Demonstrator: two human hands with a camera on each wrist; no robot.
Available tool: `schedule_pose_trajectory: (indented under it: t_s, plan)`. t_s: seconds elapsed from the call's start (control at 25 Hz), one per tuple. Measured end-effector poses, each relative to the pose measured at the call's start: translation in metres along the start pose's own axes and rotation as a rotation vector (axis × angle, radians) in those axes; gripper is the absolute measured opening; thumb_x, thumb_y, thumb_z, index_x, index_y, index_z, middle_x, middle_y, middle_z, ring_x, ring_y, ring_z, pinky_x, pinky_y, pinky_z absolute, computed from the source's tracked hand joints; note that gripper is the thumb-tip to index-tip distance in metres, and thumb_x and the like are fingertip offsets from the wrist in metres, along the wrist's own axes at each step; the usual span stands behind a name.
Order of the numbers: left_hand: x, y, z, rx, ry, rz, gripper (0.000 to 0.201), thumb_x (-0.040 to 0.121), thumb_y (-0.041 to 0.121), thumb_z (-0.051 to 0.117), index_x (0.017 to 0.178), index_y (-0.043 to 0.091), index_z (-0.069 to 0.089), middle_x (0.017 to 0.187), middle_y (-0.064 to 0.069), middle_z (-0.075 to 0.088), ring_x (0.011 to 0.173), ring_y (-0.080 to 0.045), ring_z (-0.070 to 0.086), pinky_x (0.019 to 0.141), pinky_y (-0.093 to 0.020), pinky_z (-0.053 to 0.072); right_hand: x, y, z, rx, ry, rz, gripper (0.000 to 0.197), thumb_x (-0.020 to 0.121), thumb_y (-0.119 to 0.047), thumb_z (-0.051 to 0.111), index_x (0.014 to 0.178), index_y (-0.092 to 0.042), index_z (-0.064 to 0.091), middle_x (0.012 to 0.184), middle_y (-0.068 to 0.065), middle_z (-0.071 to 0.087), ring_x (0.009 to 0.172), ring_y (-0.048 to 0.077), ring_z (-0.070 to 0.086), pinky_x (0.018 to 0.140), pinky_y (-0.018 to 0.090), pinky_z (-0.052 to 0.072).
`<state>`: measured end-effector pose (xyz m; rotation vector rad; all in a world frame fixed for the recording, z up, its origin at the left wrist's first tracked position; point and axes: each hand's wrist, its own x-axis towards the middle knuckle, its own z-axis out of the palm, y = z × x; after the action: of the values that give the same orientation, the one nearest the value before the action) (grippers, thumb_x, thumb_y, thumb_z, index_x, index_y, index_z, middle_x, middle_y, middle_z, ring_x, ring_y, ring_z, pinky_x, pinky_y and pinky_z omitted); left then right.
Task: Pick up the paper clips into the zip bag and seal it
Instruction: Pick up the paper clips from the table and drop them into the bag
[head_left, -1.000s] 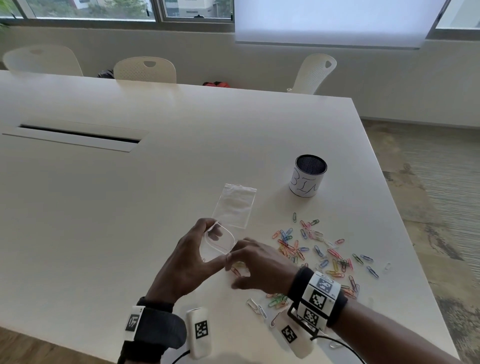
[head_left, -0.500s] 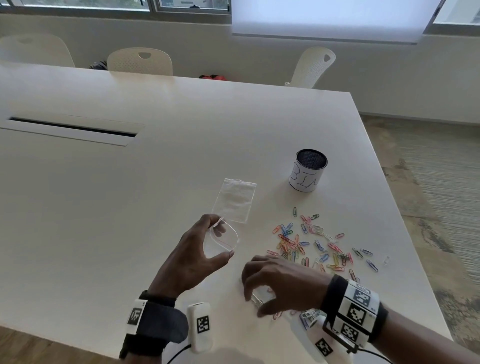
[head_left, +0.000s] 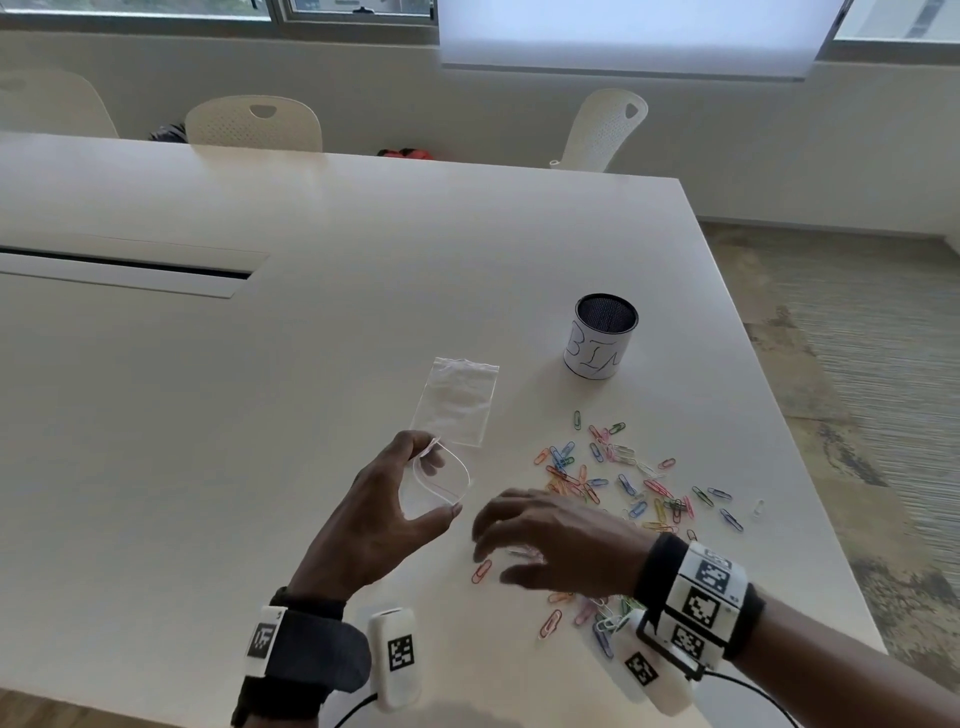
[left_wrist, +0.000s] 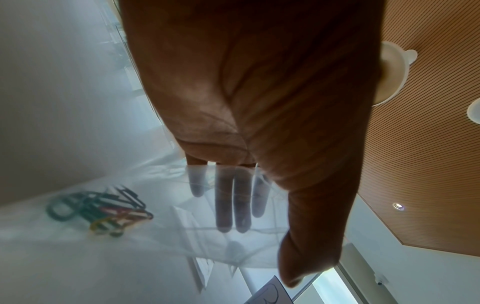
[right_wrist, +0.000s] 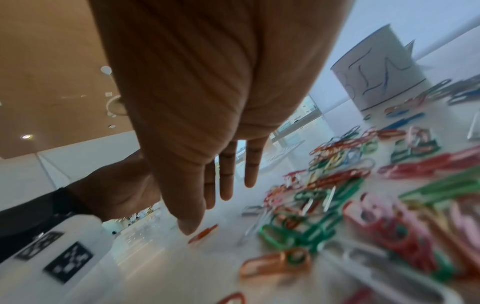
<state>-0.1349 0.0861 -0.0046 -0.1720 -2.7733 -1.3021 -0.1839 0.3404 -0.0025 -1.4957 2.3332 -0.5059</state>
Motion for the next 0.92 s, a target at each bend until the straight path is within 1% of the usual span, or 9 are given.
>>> schedule_pose_trajectory:
  t_s: [0.12, 0.24, 0.32, 0.4, 0.48, 0.56, 0.68, 0.8, 0.92]
  plan:
    - [0.002, 0.001, 0.001, -0.005, 0.000, 0.006, 0.054, 0.083, 0.032, 0.087, 0.123, 0.038, 0.051, 0.113, 0.020, 0.064, 0.115, -0.003, 0.062, 0.094, -0.020, 0.048, 0.005, -0.004, 0.010, -0.014, -0.056, -0.063, 0.028, 0.097, -0.026, 0.069, 0.125, -0.022, 0.070, 0.133, -0.005, 0.066, 0.124, 0.010, 0.057, 0.106, 0.025, 0.041]
    - [0.003, 0.001, 0.002, -0.021, 0.001, 0.004, 0.054, 0.083, 0.032, 0.086, 0.123, 0.039, 0.051, 0.115, 0.019, 0.065, 0.117, -0.005, 0.062, 0.090, -0.027, 0.053, -0.001, 0.007, 0.003, -0.028, -0.027, -0.029, 0.011, 0.098, -0.022, 0.069, 0.106, -0.017, 0.074, 0.114, -0.002, 0.071, 0.106, 0.011, 0.062, 0.093, 0.019, 0.049]
    - [0.002, 0.001, 0.003, -0.032, -0.004, 0.002, 0.054, 0.083, 0.032, 0.086, 0.123, 0.040, 0.051, 0.116, 0.019, 0.064, 0.118, -0.006, 0.062, 0.089, -0.030, 0.054, -0.007, 0.018, -0.006, -0.084, 0.018, 0.024, 0.007, 0.099, -0.024, 0.070, 0.098, -0.018, 0.073, 0.107, -0.004, 0.070, 0.099, 0.009, 0.062, 0.090, 0.023, 0.056]
    - [0.003, 0.000, 0.006, -0.042, -0.015, 0.003, 0.053, 0.083, 0.032, 0.085, 0.122, 0.040, 0.051, 0.117, 0.019, 0.064, 0.119, -0.007, 0.062, 0.086, -0.030, 0.053, -0.014, 0.024, -0.015, -0.138, 0.048, 0.134, 0.024, 0.096, -0.040, 0.070, 0.114, -0.024, 0.071, 0.121, -0.006, 0.066, 0.108, 0.008, 0.059, 0.095, 0.026, 0.056]
    - [0.003, 0.000, 0.007, -0.048, -0.024, 0.001, 0.052, 0.084, 0.032, 0.085, 0.122, 0.040, 0.051, 0.118, 0.019, 0.064, 0.119, -0.007, 0.061, 0.082, -0.028, 0.051, -0.020, 0.025, -0.021, -0.197, -0.020, 0.229, 0.062, 0.088, -0.063, 0.068, 0.141, -0.035, 0.056, 0.145, -0.007, 0.054, 0.129, 0.010, 0.051, 0.102, 0.022, 0.045]
    - [0.005, 0.000, 0.008, -0.051, -0.026, 0.001, 0.053, 0.084, 0.031, 0.085, 0.123, 0.040, 0.051, 0.118, 0.019, 0.064, 0.119, -0.006, 0.061, 0.081, -0.026, 0.050, -0.022, 0.020, -0.020, -0.238, -0.126, 0.272, 0.080, 0.083, -0.068, 0.069, 0.153, -0.043, 0.040, 0.160, -0.007, 0.040, 0.143, 0.014, 0.039, 0.109, 0.028, 0.040]
    - [0.006, 0.000, 0.008, -0.057, -0.027, 0.005, 0.055, 0.083, 0.030, 0.086, 0.125, 0.039, 0.051, 0.118, 0.019, 0.064, 0.119, -0.006, 0.061, 0.081, -0.026, 0.050, -0.023, 0.015, -0.010, -0.209, -0.079, 0.264, 0.059, 0.093, -0.051, 0.068, 0.147, -0.041, 0.049, 0.158, -0.005, 0.043, 0.142, 0.015, 0.041, 0.111, 0.034, 0.048]
    - [0.007, -0.001, 0.008, -0.057, -0.027, 0.010, 0.055, 0.083, 0.030, 0.086, 0.125, 0.039, 0.051, 0.117, 0.018, 0.064, 0.119, -0.007, 0.062, 0.081, -0.026, 0.050, -0.024, 0.012, -0.003, -0.175, 0.020, 0.220, 0.028, 0.104, -0.033, 0.058, 0.131, -0.030, 0.065, 0.141, -0.003, 0.059, 0.124, 0.012, 0.055, 0.102, 0.030, 0.055]
    - [0.007, 0.000, 0.007, -0.058, -0.029, 0.009, 0.055, 0.083, 0.031, 0.086, 0.126, 0.039, 0.051, 0.118, 0.018, 0.064, 0.120, -0.008, 0.061, 0.082, -0.026, 0.050, -0.022, 0.008, 0.000, -0.186, 0.053, 0.221, 0.022, 0.108, -0.024, 0.049, 0.121, -0.022, 0.068, 0.120, -0.002, 0.064, 0.104, 0.011, 0.057, 0.089, 0.028, 0.057]
